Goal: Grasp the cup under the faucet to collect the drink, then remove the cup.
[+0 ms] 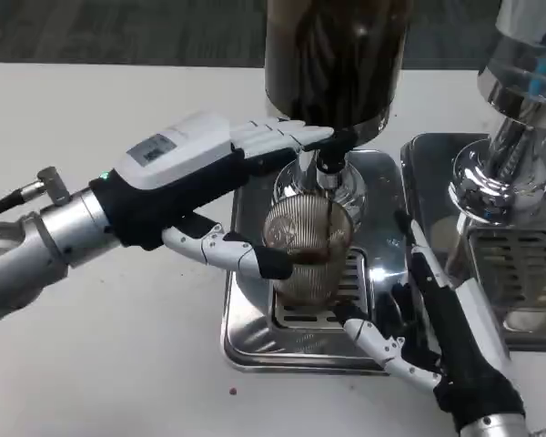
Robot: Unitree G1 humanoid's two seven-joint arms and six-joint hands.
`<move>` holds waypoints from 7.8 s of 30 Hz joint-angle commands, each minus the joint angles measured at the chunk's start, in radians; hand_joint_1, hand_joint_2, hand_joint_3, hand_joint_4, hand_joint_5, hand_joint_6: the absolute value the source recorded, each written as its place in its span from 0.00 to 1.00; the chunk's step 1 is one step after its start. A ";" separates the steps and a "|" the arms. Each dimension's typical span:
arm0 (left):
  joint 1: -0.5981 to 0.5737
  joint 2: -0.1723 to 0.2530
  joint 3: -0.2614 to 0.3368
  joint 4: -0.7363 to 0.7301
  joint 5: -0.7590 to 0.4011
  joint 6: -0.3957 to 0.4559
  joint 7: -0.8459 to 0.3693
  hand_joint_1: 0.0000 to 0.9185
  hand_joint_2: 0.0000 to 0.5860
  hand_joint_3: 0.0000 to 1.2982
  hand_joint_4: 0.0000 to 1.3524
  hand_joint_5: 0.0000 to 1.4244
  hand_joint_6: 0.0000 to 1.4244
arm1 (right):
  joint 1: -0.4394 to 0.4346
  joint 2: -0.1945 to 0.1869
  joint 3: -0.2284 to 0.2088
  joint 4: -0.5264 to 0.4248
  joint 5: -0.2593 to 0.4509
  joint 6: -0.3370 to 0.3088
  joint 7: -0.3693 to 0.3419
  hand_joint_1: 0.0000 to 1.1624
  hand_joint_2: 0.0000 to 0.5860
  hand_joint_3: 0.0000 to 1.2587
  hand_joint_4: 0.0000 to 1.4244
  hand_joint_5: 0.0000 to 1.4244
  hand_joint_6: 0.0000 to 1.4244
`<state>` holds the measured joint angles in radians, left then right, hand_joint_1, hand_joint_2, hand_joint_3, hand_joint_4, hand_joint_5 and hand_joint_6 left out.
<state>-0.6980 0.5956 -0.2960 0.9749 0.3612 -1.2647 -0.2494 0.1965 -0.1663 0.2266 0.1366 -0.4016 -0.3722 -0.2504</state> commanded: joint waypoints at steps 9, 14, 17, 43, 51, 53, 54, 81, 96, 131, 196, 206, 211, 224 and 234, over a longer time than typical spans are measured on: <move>0.009 0.009 -0.032 -0.004 0.045 -0.032 -0.031 0.00 0.12 0.09 0.02 0.06 0.05 | -0.048 0.009 -0.011 0.056 0.024 -0.031 0.023 0.44 0.40 0.00 0.00 0.00 0.05; 0.012 0.011 -0.031 -0.008 0.042 -0.035 -0.032 0.00 0.12 0.09 0.02 0.06 0.05 | -0.070 0.010 -0.017 0.069 0.027 -0.032 0.029 0.44 0.41 0.00 0.00 0.00 0.05; 0.013 0.012 -0.030 -0.010 0.042 -0.034 -0.031 0.00 0.12 0.09 0.02 0.06 0.05 | -0.090 0.012 -0.020 0.080 0.031 -0.030 0.037 0.44 0.41 0.00 0.00 0.00 0.05; 0.025 0.023 -0.025 -0.022 0.033 -0.031 -0.029 0.00 0.13 0.10 0.03 0.06 0.05 | -0.142 0.019 -0.026 0.133 0.049 -0.035 0.060 0.43 0.43 0.01 0.00 0.00 0.05; 0.027 0.025 -0.021 -0.018 0.025 -0.028 -0.030 0.00 0.13 0.10 0.03 0.06 0.05 | -0.150 0.023 -0.027 0.143 0.054 -0.040 0.062 0.43 0.43 0.01 0.00 0.00 0.05; 0.028 0.018 -0.019 -0.003 -0.014 -0.021 -0.049 0.00 0.13 0.10 0.03 0.06 0.05 | -0.152 0.024 -0.027 0.145 0.055 -0.042 0.062 0.43 0.43 0.01 0.00 0.00 0.05; 0.029 0.013 -0.017 0.006 -0.038 -0.016 -0.061 0.00 0.13 0.10 0.03 0.06 0.05 | -0.153 0.024 -0.027 0.145 0.056 -0.043 0.061 0.43 0.43 0.01 0.00 0.00 0.05; 0.031 0.020 0.097 -0.067 -0.345 -0.006 -0.247 0.00 0.15 0.12 0.04 0.07 0.07 | -0.167 0.041 -0.031 0.196 0.048 -0.074 0.047 0.43 0.43 0.02 0.00 0.00 0.06; 0.164 0.052 0.242 -0.140 -0.565 0.070 -0.340 0.00 0.17 0.21 0.13 0.13 0.12 | -0.170 0.044 -0.036 0.208 0.053 -0.095 0.047 0.42 0.44 0.02 0.00 0.00 0.06; 0.330 0.043 0.306 0.080 -0.256 0.121 -0.195 0.01 0.18 0.21 0.13 0.13 0.12 | -0.241 -0.022 -0.048 0.218 0.094 -0.085 0.181 0.46 0.36 0.00 0.00 0.00 0.02; 0.394 0.070 0.318 0.081 -0.252 0.166 -0.144 0.00 0.24 0.28 0.20 0.16 0.13 | -0.386 -0.012 0.030 0.382 0.095 -0.070 0.320 0.49 0.36 0.00 0.00 0.00 0.08; 0.400 0.076 0.317 0.081 -0.251 0.170 -0.142 0.00 0.23 0.29 0.21 0.16 0.14 | -0.382 0.003 0.043 0.388 0.063 -0.059 0.281 0.49 0.37 0.06 0.07 0.08 0.18; 0.403 0.079 0.316 0.082 -0.250 0.172 -0.141 0.00 0.24 0.29 0.21 0.16 0.14 | -0.381 0.010 0.048 0.400 0.054 -0.061 0.254 0.49 0.37 0.12 0.13 0.15 0.25; 0.414 0.082 0.315 0.078 -0.250 0.174 -0.142 0.00 0.24 0.29 0.22 0.17 0.14 | -0.372 0.036 0.056 0.436 0.018 -0.074 0.139 0.49 0.38 0.22 0.24 0.26 0.33; 0.420 0.083 0.316 0.073 -0.250 0.175 -0.139 0.00 0.25 0.29 0.22 0.17 0.14 | -0.370 0.050 0.057 0.470 -0.006 -0.090 0.036 0.51 0.40 0.27 0.29 0.32 0.37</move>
<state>-0.2847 0.6633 0.0202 1.0537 0.0960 -1.0946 -0.3998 -0.1985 -0.1198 0.2767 0.5702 -0.3914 -0.4716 -0.2056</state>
